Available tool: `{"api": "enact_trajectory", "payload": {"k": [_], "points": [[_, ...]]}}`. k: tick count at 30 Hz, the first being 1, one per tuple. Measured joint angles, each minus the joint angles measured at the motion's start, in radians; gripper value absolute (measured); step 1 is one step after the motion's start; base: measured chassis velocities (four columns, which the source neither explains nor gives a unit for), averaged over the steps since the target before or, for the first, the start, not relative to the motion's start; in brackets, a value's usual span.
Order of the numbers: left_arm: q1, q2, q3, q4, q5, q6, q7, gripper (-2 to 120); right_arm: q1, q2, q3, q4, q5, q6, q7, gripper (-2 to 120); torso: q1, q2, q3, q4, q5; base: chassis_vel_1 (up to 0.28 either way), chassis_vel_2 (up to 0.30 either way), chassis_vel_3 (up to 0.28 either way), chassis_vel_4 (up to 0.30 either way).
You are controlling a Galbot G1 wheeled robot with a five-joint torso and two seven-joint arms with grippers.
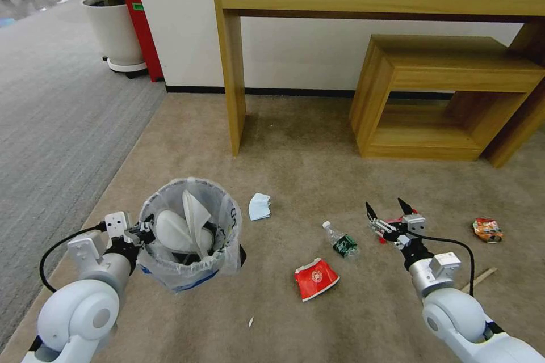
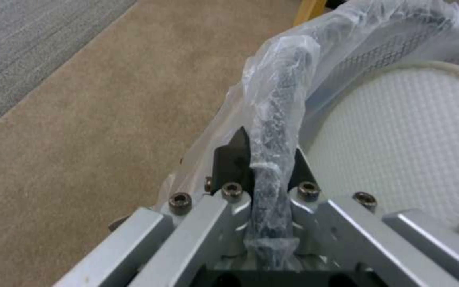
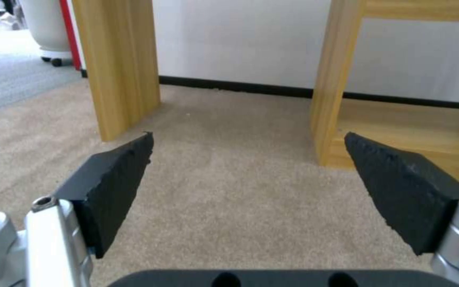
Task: Pick up the trash bin and place the garbage on the floor into it.
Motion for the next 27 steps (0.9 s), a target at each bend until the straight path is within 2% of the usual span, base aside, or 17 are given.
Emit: {"api": "enact_trajectory", "payload": {"k": [14, 23, 27], "points": [[-0.001, 0.001, -0.002, 0.024, 0.006, -0.014, 0.004, 2, 0.019, 0.001, -0.022, -0.006, -0.002, 0.007, 0.001, 99, 0.0, 0.0, 0.0, 0.0, 0.0, 0.0, 0.0, 0.0, 0.0], [0.001, -0.005, 0.009, 0.059, 0.031, -0.031, 0.011, 2, 0.026, -0.032, -0.036, 0.022, 0.04, -0.038, 0.0, 100, 0.0, 0.0, 0.0, 0.0, 0.0, 0.0, 0.0, 0.0, 0.0], [0.006, -0.005, 0.009, 0.071, 0.041, -0.037, 0.014, 2, 0.013, -0.049, -0.035, 0.047, 0.076, -0.088, 0.012, 100, 0.0, 0.0, 0.0, 0.0, 0.0, 0.0, 0.0, 0.0, 0.0]]}}
